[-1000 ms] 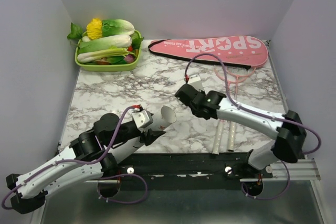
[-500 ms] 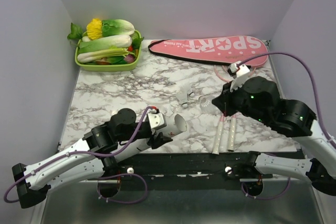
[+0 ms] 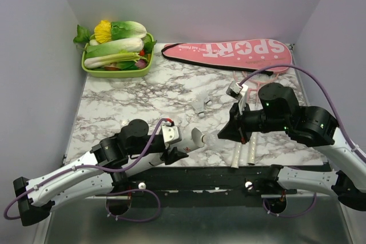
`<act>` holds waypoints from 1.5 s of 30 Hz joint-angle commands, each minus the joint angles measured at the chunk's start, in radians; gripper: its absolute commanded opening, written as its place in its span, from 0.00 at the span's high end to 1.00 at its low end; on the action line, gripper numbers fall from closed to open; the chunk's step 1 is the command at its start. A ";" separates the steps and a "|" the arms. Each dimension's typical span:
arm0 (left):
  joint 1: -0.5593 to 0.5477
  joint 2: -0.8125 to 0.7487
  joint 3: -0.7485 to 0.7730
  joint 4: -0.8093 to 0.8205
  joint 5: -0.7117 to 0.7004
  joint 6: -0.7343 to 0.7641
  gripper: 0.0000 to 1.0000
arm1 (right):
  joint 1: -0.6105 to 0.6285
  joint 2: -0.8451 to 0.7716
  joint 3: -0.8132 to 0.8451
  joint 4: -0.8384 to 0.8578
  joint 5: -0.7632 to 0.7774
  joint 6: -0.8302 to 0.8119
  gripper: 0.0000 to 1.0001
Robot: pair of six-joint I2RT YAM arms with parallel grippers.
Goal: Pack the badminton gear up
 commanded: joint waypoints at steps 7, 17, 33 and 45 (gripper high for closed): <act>-0.006 -0.027 -0.018 0.037 0.060 -0.008 1.00 | 0.005 0.060 -0.045 0.060 -0.127 -0.014 0.99; -0.008 -0.045 -0.022 0.043 0.065 -0.010 1.00 | 0.005 0.115 -0.089 0.146 -0.142 0.004 0.99; -0.008 -0.043 -0.019 0.040 0.031 -0.007 1.00 | 0.068 0.157 -0.177 0.297 -0.011 0.118 0.99; -0.008 -0.048 -0.018 0.042 0.002 -0.005 1.00 | 0.174 0.206 -0.217 0.373 0.077 0.190 0.99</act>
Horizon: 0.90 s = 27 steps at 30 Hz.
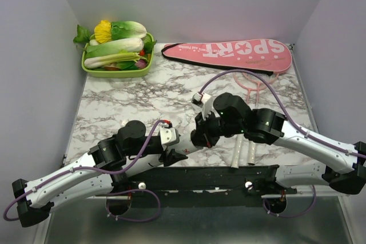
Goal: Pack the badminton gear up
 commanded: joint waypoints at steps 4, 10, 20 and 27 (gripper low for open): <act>-0.008 -0.015 -0.004 0.029 -0.035 -0.005 1.00 | 0.045 0.033 -0.042 0.072 0.047 0.049 0.99; -0.008 -0.023 -0.002 0.031 -0.035 -0.005 1.00 | 0.056 0.032 -0.053 0.083 0.053 0.057 0.94; -0.008 -0.026 0.002 0.025 -0.051 -0.008 1.00 | 0.057 -0.045 0.017 -0.027 0.141 0.041 0.58; -0.008 -0.028 0.004 0.019 -0.061 -0.010 1.00 | 0.056 -0.083 0.129 -0.171 0.315 0.003 0.50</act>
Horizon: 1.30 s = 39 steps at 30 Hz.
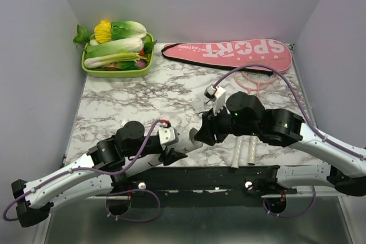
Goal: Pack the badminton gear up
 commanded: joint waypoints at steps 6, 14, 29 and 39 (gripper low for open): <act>-0.002 -0.013 0.012 0.011 -0.042 -0.014 1.00 | -0.038 -0.019 0.123 -0.158 0.322 -0.082 0.45; -0.002 -0.028 0.013 0.008 -0.061 -0.015 1.00 | -0.340 0.160 0.080 0.014 0.247 -0.090 0.41; 0.000 -0.085 0.026 -0.012 -0.091 -0.020 1.00 | -0.511 0.889 0.647 -0.146 0.391 0.022 0.27; 0.006 -0.105 0.059 -0.050 -0.117 -0.022 1.00 | -0.534 1.093 0.778 -0.198 0.449 0.099 0.26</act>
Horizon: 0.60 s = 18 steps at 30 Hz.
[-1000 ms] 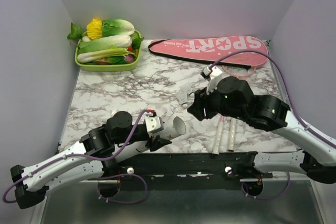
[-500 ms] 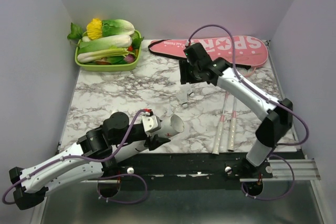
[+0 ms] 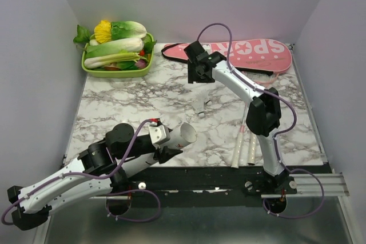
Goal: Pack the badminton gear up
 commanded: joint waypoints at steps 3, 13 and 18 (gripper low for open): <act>0.007 -0.029 0.039 0.000 -0.016 -0.043 1.00 | -0.013 0.088 0.030 -0.054 0.055 0.062 0.27; 0.010 -0.060 0.031 0.010 0.001 -0.055 1.00 | -0.031 0.133 0.006 -0.064 0.110 0.109 0.28; 0.010 -0.068 0.029 0.015 0.003 -0.057 1.00 | -0.050 0.145 0.004 -0.073 0.130 0.131 0.28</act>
